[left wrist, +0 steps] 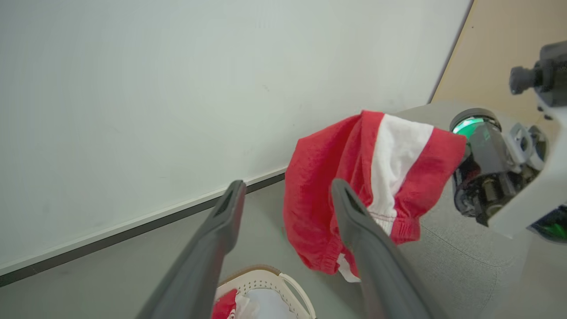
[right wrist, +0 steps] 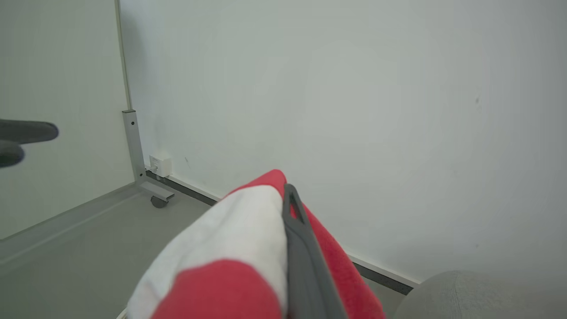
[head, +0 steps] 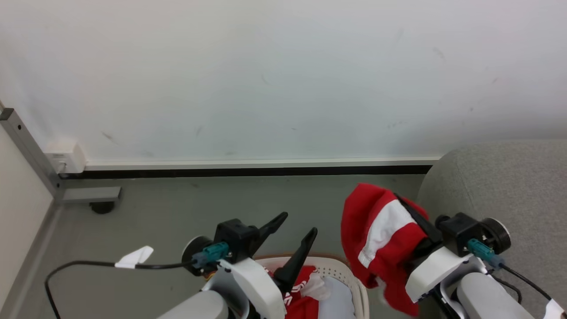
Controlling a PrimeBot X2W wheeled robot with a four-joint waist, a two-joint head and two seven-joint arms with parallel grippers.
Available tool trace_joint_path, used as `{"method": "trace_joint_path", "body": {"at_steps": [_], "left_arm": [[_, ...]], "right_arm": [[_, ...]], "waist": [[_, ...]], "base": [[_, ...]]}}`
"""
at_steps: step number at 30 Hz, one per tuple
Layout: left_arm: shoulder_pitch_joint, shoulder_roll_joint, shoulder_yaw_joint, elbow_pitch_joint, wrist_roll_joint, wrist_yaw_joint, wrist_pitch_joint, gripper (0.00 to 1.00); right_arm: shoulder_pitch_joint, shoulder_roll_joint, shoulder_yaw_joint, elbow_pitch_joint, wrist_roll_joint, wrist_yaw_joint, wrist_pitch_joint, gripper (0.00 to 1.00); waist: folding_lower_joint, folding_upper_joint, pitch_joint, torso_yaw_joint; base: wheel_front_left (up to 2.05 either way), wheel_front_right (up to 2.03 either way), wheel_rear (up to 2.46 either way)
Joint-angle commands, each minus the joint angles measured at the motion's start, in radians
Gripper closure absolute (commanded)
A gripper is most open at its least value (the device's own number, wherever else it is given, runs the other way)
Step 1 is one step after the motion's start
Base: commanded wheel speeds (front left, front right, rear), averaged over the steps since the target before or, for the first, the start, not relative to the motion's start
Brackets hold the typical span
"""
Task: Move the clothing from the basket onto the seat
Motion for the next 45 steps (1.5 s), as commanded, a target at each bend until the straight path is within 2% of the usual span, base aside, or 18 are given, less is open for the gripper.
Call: {"method": "trace_joint_path", "body": {"at_steps": [1, 16, 31, 38, 45], "left_arm": [[0.013, -0.001, -0.002, 0.008, 0.012, -0.004, -0.011, 0.00], [0.016, -0.022, -0.018, 0.029, 0.005, -0.015, -0.027, 0.00], [0.029, -0.054, -0.043, -0.012, 0.019, -0.003, -0.042, 0.00], [-0.006, -0.052, -0.058, -0.051, 0.036, -0.001, -0.027, 0.00], [-0.079, -0.014, -0.064, -0.111, 0.082, -0.010, 0.010, 0.00]], "right_arm": [[0.016, -0.005, -0.013, -0.009, -0.008, -0.002, 0.001, 1.00], [0.054, -0.030, -0.104, -0.095, -0.047, -0.002, 0.001, 1.00], [0.128, -0.124, -0.177, -0.242, -0.054, -0.002, 0.001, 1.00], [0.156, -0.129, -0.263, -0.316, -0.047, -0.002, 0.001, 1.00], [0.110, -0.081, -0.378, -0.375, -0.067, -0.002, 0.001, 1.00]], "waist": [[0.0000, 0.0000, 0.001, -0.004], [0.0000, 0.0000, 0.019, -0.097], [0.0000, 0.0000, 0.080, -0.345], [0.0000, 0.0000, 0.169, -0.403], [0.0000, 0.0000, 0.335, -0.388]], "base": [[0.00, 0.00, 0.00], [0.00, 0.00, 0.00], [0.00, 0.00, 0.00], [0.00, 0.00, 0.00], [0.00, 0.00, 0.00]]}}
